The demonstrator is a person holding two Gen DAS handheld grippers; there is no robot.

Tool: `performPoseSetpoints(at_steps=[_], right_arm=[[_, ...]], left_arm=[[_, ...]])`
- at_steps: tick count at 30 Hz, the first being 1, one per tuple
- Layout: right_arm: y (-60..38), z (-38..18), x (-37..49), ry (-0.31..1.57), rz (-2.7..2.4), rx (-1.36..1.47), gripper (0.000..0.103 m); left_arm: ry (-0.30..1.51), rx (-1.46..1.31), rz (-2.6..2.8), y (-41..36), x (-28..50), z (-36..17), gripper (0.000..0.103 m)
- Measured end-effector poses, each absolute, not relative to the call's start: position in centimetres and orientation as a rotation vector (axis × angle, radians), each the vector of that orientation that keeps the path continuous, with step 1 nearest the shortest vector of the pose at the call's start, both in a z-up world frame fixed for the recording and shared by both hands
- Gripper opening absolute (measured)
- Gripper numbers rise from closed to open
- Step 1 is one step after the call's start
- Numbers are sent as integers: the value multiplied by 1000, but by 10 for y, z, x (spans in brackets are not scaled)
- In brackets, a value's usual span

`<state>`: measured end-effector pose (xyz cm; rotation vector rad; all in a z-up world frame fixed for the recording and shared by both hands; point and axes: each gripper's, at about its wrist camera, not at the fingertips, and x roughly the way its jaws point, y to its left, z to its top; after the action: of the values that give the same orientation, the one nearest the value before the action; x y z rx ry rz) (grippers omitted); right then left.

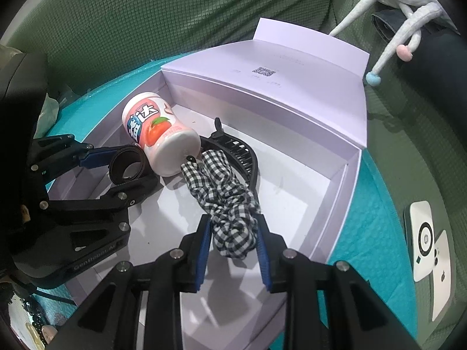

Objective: Organize objects
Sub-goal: 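Open both grippers to release the ring and gingham scrunchie in the box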

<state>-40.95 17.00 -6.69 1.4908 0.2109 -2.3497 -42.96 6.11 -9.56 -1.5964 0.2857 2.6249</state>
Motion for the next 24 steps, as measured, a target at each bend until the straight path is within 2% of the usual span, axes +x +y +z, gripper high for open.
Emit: performPoseSetpoints(at_steps=[2, 5, 10, 24], right_arm=[[169, -66, -409, 223, -2351, 1495, 37], [167, -66, -409, 225, -2358, 1498, 43], [169, -64, -407, 208, -2377, 1496, 43], [178, -25, -388, 201, -2432, 1442, 43]], left_arm=[[308, -1600, 2623, 62, -429, -97, 41], [306, -1606, 2626, 62, -428, -97, 41], [258, -1583, 2637, 61, -426, -95, 46], [205, -1498, 2670, 53, -410, -68, 51]])
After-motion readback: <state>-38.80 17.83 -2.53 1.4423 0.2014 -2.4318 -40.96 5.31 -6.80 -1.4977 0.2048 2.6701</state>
